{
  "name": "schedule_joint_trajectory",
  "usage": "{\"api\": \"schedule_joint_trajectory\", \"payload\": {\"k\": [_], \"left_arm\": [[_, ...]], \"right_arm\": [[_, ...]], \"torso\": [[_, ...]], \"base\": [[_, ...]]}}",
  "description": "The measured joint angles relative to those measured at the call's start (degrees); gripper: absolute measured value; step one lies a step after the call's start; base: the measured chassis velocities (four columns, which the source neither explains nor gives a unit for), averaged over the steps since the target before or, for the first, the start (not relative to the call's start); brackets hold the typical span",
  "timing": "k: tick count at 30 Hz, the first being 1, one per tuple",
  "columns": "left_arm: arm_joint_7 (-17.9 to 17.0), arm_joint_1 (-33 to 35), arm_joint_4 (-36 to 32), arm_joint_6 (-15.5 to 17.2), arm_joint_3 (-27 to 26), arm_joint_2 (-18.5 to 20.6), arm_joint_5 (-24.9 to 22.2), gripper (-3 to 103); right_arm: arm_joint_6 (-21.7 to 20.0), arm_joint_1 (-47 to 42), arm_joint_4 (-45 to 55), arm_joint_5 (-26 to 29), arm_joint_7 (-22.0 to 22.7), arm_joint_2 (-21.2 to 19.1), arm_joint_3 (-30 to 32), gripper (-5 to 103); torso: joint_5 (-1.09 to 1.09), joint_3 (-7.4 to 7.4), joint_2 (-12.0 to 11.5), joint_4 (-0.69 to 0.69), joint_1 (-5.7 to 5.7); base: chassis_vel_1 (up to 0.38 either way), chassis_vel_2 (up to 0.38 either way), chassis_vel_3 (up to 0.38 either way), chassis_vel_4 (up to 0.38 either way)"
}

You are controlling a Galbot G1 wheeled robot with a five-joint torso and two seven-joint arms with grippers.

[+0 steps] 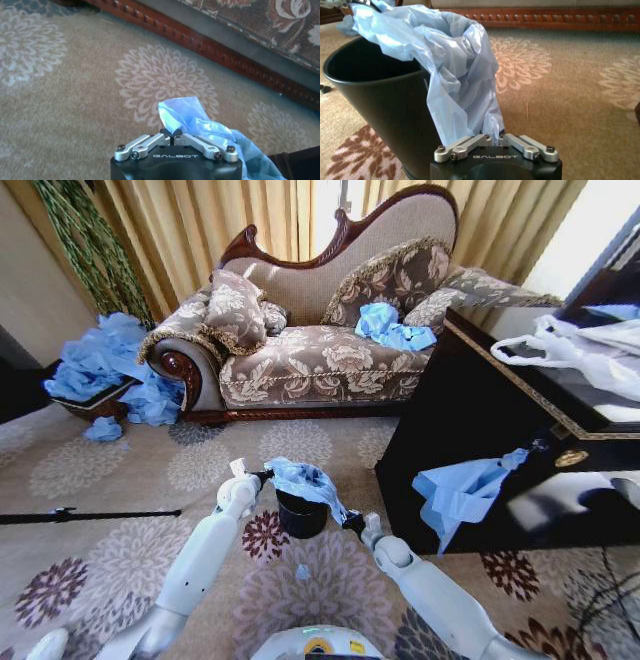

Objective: Place a garbage bag over the trash bin.

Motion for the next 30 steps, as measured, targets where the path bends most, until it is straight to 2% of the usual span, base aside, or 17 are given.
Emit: {"api": "schedule_joint_trajectory", "payload": {"k": [1,4,6,8,22,30], "left_arm": [[-0.38,0.2,-0.36,0.01,-0.09,0.03,-0.3,0],[-4.47,2.64,-3.98,0.2,-1.33,0.49,-3.51,0],[-5.05,3.07,-4.48,0.21,-1.59,0.57,-3.8,0],[-7.3,5.27,-6.15,0.27,-2.96,0.97,-4.46,0],[-8.55,6.0,-2.05,0.7,-5.52,0.64,-4.64,0],[-9.24,6.18,-1.74,2.11,-6.01,1.39,-6.24,0]], "right_arm": [[-0.04,-0.08,0.18,0.05,0.06,-0.09,-0.02,0],[-0.7,-1.2,2.48,0.55,0.48,-1.19,-0.08,0],[-0.78,-1.38,2.89,0.61,0.57,-1.39,-0.07,0],[-1.12,-2.08,4.34,0.89,0.67,-2.09,-0.07,0],[-1.86,-2.86,5.91,1.57,1.74,-1.85,-0.49,0],[-2.82,-4.82,9.63,2.67,2.47,-3.84,-0.43,0]], "torso": [[0.0,0.0,0.0,0.0,0.0],[0.0,0.0,0.0,-0.01,0.0],[0.01,0.0,0.0,-0.01,0.0],[0.0,0.0,0.0,0.01,0.0],[0.0,0.01,0.0,-0.01,0.0],[0.0,0.0,0.0,-0.01,0.0]], "base": [[0.0,0.0,0.0,0.0],[0.0,0.0,0.0,0.0],[0.0,0.0,0.0,0.0],[0.0,0.0,0.0,0.0],[0.0,0.0,0.0,0.0],[0.0,0.0,0.0,0.0]]}}
